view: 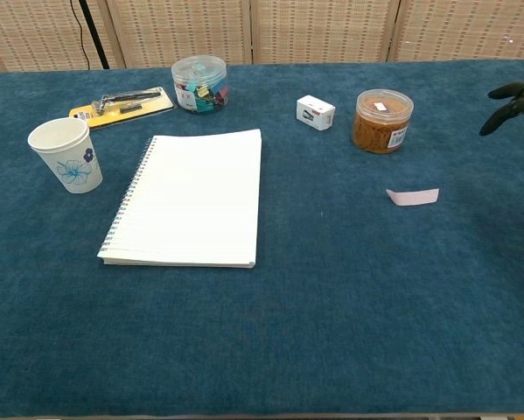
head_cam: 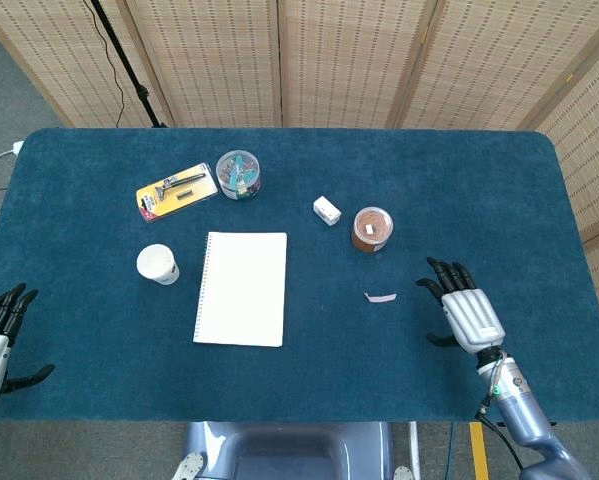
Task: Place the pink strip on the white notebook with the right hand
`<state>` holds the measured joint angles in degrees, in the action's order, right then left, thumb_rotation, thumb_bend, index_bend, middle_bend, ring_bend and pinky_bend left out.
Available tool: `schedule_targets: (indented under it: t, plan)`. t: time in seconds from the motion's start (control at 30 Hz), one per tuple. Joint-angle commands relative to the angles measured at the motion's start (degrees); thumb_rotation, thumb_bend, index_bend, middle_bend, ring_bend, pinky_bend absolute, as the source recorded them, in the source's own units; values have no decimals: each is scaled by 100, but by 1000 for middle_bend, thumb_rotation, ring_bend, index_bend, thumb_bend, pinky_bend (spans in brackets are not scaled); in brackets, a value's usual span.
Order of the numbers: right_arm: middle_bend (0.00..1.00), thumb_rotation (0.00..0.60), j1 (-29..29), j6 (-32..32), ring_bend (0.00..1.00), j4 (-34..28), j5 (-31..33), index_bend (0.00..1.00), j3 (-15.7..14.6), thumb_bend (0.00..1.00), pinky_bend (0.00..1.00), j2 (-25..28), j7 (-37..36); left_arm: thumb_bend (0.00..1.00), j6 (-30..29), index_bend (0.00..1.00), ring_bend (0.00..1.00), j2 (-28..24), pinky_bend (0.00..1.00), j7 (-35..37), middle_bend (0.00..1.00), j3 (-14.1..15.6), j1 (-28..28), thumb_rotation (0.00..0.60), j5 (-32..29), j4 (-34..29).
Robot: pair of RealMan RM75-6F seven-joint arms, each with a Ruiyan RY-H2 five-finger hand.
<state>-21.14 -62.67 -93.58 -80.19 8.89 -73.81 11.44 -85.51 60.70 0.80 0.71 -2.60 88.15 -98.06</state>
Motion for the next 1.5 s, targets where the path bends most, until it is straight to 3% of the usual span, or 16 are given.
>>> schedule_targets:
  t: [0.03,0.33,0.73,1.5]
  plan:
    - [0,600,-319,334,0,252,363,285,109,155,0,-337,313,0,22,0,0,-33,0,69,0,2,-9,600,2,8]
    - [0,600,-674,505,0,647,830,332,208,160,0,-920,688,0,59,0,0,-122,0,267,0,-8,-25,600,-14,24]
    - [0,600,-1000,307,0,1506,1074,388,279,247,0,-1724,1104,0,36,0,0,-177,0,486,0,-15,-6,600,-21,67]
    - [0,600,-974,108,0,2163,1165,501,219,360,0,-2226,835,0,69,0,0,-218,0,587,0,-13,7,600,-67,41]
